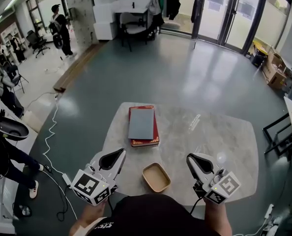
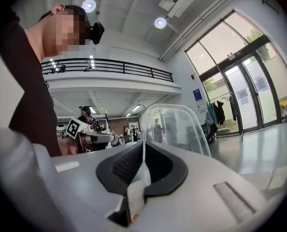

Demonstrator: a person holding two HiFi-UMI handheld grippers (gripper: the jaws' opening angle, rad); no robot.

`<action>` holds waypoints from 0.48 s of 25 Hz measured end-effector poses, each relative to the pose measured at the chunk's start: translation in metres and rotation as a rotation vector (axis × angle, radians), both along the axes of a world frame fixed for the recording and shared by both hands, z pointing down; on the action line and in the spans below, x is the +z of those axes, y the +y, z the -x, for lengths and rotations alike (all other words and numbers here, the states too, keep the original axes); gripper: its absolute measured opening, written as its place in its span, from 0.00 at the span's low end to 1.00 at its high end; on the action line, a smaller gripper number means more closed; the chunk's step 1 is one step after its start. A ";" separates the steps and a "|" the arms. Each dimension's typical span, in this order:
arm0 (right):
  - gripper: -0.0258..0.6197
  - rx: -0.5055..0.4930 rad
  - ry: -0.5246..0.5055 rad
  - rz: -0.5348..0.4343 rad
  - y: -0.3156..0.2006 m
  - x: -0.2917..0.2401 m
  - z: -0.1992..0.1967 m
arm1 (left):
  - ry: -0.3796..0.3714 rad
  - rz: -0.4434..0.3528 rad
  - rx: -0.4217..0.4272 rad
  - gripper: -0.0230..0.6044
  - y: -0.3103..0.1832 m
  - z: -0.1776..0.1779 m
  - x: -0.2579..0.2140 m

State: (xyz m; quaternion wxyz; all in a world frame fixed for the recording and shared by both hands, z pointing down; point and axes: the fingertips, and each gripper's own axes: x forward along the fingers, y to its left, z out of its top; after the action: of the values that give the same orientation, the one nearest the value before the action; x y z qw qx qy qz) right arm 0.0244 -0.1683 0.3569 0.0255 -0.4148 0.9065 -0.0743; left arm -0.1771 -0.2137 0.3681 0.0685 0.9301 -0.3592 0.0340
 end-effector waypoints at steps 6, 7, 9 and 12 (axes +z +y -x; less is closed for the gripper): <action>0.07 0.024 -0.006 0.040 0.005 0.010 0.008 | -0.016 -0.005 -0.002 0.04 -0.001 0.011 -0.004; 0.07 0.029 -0.008 0.044 0.005 0.011 0.008 | -0.018 -0.005 0.000 0.04 -0.002 0.012 -0.004; 0.07 0.039 -0.013 0.049 0.005 0.011 0.007 | -0.018 0.001 0.001 0.04 -0.004 0.013 -0.005; 0.07 0.043 -0.014 0.048 0.005 0.011 0.005 | -0.010 -0.001 0.010 0.04 -0.005 0.010 -0.002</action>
State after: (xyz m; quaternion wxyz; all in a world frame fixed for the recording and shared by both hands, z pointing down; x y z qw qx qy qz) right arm 0.0198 -0.1635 0.3676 0.0236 -0.4344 0.8950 -0.0986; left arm -0.1870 -0.2187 0.3660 0.0659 0.9317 -0.3549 0.0390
